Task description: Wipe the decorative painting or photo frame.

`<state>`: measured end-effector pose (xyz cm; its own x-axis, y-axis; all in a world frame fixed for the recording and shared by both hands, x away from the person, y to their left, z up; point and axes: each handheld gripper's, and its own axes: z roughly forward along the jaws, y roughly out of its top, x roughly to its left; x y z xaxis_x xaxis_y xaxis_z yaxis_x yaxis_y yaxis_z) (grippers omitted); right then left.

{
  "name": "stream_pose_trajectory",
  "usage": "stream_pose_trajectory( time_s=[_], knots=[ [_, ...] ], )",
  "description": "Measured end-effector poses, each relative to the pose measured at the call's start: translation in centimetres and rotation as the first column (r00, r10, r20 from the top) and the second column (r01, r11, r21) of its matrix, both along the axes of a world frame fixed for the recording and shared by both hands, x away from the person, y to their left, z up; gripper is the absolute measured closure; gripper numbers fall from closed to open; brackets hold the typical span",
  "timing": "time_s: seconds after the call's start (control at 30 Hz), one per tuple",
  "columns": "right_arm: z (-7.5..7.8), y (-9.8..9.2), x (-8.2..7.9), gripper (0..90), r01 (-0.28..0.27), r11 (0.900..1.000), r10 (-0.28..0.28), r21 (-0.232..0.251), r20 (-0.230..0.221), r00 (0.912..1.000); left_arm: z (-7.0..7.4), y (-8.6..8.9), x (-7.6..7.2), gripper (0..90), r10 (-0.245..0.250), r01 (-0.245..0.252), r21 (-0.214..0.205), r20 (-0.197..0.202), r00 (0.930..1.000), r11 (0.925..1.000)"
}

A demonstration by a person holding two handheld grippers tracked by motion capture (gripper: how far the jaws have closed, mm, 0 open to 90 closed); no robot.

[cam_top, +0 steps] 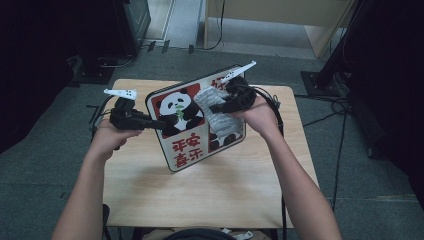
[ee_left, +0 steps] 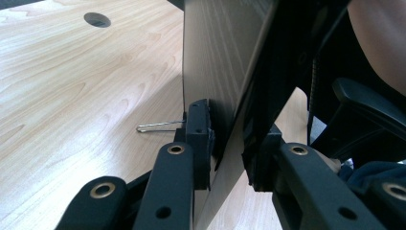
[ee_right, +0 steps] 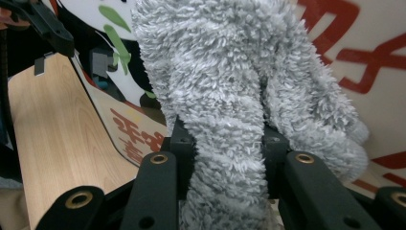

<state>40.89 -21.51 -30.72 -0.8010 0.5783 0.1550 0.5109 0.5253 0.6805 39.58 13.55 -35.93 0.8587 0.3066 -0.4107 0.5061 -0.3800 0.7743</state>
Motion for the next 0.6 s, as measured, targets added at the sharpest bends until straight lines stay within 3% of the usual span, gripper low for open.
stream_pose_trajectory(
  time_s=[0.6],
  knots=[
    [-1.9, -0.6, -0.4, 68.6, -0.003, 1.0, 0.004, 0.008, -0.017, 0.9998, 0.0, -0.1, 0.0, 75.1, -0.005, 0.005, 0.001, 0.0, 1.0, 1.0]
  ],
)
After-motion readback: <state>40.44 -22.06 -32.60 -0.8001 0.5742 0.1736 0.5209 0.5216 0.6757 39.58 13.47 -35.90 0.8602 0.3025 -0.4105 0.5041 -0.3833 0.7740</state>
